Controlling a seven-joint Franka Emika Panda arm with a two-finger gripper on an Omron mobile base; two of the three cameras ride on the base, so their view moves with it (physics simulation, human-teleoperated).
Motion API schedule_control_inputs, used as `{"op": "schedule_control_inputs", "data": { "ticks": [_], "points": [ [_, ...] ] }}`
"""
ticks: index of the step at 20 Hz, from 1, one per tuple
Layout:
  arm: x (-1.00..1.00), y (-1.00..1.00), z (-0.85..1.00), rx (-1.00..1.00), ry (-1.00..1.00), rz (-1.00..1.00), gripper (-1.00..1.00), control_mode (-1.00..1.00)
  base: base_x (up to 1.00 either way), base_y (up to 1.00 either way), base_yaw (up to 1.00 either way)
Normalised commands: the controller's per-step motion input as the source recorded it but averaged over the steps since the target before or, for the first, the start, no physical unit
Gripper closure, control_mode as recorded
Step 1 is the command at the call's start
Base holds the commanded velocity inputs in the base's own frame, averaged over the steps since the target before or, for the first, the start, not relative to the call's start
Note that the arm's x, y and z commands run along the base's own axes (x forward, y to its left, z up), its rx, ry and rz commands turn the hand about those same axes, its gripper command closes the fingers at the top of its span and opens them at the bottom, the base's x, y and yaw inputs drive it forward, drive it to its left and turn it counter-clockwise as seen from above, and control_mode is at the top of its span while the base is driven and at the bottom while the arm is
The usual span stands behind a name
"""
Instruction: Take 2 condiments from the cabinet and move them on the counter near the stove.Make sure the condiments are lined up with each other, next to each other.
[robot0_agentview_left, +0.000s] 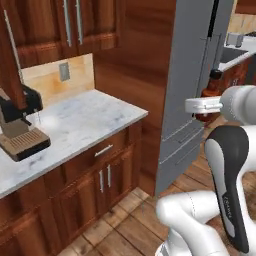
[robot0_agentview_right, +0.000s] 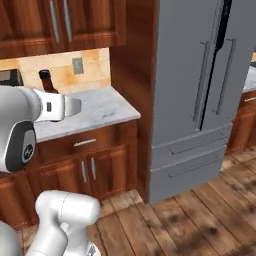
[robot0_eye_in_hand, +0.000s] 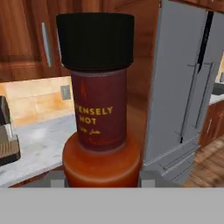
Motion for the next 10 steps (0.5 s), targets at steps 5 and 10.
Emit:
{"op": "schedule_control_inputs", "data": {
  "ticks": [5, 10],
  "points": [
    [0.0, 0.0, 0.0, 0.0, 0.0, 0.0, 1.0, 1.0, 0.0, -0.44, -0.85],
    [0.0, 0.0, 0.0, 0.0, 0.0, 0.0, 1.0, 1.0, 0.0, -0.5, -0.86]
  ]
}}
